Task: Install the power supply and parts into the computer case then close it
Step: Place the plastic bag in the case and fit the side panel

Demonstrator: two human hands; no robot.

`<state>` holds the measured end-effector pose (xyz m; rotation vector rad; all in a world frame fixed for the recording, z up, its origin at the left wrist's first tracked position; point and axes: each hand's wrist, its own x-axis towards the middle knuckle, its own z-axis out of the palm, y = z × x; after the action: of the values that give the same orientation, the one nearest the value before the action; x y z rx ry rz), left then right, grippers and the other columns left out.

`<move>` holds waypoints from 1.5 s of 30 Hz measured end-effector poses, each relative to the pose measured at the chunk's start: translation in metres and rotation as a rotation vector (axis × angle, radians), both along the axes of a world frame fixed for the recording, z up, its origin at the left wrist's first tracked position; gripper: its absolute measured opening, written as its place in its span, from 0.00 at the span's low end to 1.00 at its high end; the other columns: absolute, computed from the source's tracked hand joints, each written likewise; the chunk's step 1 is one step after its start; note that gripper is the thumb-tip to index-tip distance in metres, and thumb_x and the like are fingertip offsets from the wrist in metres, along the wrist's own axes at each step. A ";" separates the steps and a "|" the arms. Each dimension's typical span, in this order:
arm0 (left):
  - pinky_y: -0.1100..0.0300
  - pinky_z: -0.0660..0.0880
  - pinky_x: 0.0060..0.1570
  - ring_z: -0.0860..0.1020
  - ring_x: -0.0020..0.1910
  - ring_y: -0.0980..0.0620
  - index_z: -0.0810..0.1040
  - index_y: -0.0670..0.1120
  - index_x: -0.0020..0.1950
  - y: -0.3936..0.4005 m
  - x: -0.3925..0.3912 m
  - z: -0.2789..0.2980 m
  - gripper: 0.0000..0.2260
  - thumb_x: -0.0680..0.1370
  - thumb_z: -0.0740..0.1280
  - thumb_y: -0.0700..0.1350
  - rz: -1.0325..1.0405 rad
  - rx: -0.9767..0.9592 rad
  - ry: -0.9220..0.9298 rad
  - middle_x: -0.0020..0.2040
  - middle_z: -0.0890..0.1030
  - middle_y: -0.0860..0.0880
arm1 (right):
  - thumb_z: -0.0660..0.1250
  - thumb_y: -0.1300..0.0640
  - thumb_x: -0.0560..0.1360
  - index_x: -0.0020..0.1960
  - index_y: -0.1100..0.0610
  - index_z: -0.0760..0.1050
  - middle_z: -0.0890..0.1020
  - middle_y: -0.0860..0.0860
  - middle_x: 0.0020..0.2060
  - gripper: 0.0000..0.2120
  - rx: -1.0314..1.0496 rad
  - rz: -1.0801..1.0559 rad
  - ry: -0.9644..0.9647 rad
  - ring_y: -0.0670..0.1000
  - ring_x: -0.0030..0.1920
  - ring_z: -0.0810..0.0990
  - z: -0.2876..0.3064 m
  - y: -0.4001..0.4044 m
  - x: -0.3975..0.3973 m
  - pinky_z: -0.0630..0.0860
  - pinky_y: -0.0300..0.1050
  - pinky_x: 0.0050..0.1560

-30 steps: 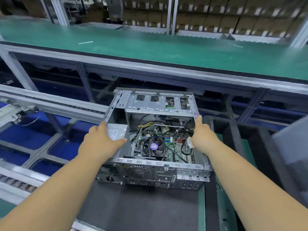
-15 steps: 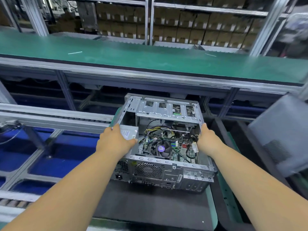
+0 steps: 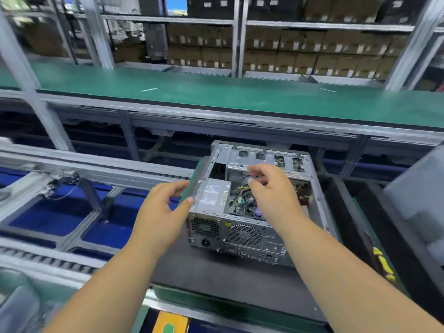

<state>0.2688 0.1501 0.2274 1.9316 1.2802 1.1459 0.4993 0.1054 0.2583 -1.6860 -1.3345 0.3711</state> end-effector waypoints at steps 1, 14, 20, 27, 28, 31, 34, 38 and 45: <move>0.67 0.70 0.53 0.74 0.53 0.68 0.77 0.63 0.56 -0.007 -0.007 0.001 0.14 0.75 0.69 0.46 0.036 0.007 -0.007 0.55 0.77 0.62 | 0.63 0.58 0.78 0.61 0.49 0.76 0.77 0.43 0.55 0.13 0.016 0.038 0.029 0.42 0.52 0.76 0.002 0.000 -0.009 0.74 0.42 0.54; 0.57 0.76 0.49 0.79 0.47 0.57 0.81 0.59 0.52 -0.141 -0.125 0.003 0.14 0.76 0.69 0.39 0.492 -0.002 -0.133 0.49 0.82 0.56 | 0.64 0.57 0.79 0.51 0.45 0.79 0.82 0.42 0.46 0.08 -0.044 0.601 0.293 0.37 0.45 0.78 -0.018 -0.019 -0.153 0.70 0.28 0.40; 0.64 0.75 0.47 0.80 0.45 0.58 0.82 0.57 0.51 -0.182 -0.206 0.023 0.12 0.75 0.69 0.39 0.672 0.076 -0.117 0.47 0.83 0.56 | 0.64 0.57 0.78 0.49 0.46 0.80 0.82 0.43 0.43 0.08 -0.034 0.804 0.272 0.38 0.40 0.78 -0.002 -0.040 -0.249 0.70 0.36 0.40; 0.61 0.76 0.46 0.78 0.46 0.61 0.81 0.61 0.53 -0.189 -0.306 0.032 0.12 0.76 0.68 0.43 0.744 0.088 -0.124 0.48 0.81 0.61 | 0.64 0.56 0.78 0.48 0.45 0.80 0.81 0.38 0.40 0.08 -0.052 0.881 0.269 0.37 0.39 0.78 0.016 -0.044 -0.353 0.72 0.37 0.42; 0.61 0.75 0.46 0.78 0.46 0.61 0.81 0.62 0.54 -0.186 -0.323 0.034 0.12 0.76 0.68 0.45 0.743 0.092 -0.113 0.49 0.81 0.61 | 0.64 0.56 0.78 0.48 0.45 0.80 0.82 0.39 0.40 0.08 -0.048 0.874 0.265 0.37 0.38 0.77 0.018 -0.042 -0.369 0.71 0.37 0.41; 0.62 0.73 0.47 0.77 0.48 0.63 0.79 0.62 0.55 -0.173 -0.374 0.043 0.12 0.77 0.67 0.46 0.750 0.100 -0.058 0.50 0.80 0.60 | 0.63 0.55 0.78 0.49 0.45 0.80 0.81 0.43 0.42 0.08 -0.049 0.862 0.251 0.39 0.33 0.75 0.022 -0.036 -0.414 0.72 0.42 0.38; 0.61 0.73 0.49 0.75 0.49 0.64 0.78 0.60 0.58 -0.151 -0.418 0.051 0.12 0.77 0.67 0.46 0.793 0.106 0.073 0.51 0.78 0.61 | 0.64 0.56 0.77 0.49 0.46 0.80 0.81 0.42 0.42 0.08 -0.053 0.843 0.212 0.41 0.40 0.77 0.024 -0.027 -0.452 0.77 0.45 0.45; 0.51 0.73 0.58 0.74 0.58 0.50 0.73 0.54 0.68 -0.113 -0.465 0.059 0.20 0.75 0.68 0.51 0.877 0.011 0.304 0.61 0.75 0.51 | 0.63 0.55 0.77 0.48 0.44 0.79 0.80 0.41 0.44 0.09 -0.068 0.809 0.181 0.41 0.43 0.78 0.026 -0.013 -0.487 0.76 0.43 0.44; 0.45 0.65 0.66 0.64 0.70 0.37 0.60 0.55 0.77 -0.050 -0.508 0.050 0.36 0.72 0.68 0.62 0.936 -0.226 0.644 0.73 0.62 0.40 | 0.62 0.53 0.77 0.47 0.42 0.79 0.79 0.43 0.44 0.09 -0.089 0.761 0.153 0.45 0.38 0.77 0.023 0.006 -0.516 0.75 0.45 0.38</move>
<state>-0.2396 0.1000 0.2777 1.5700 2.7015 0.6678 -0.0171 0.1118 0.2813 -1.1266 -1.8240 0.9835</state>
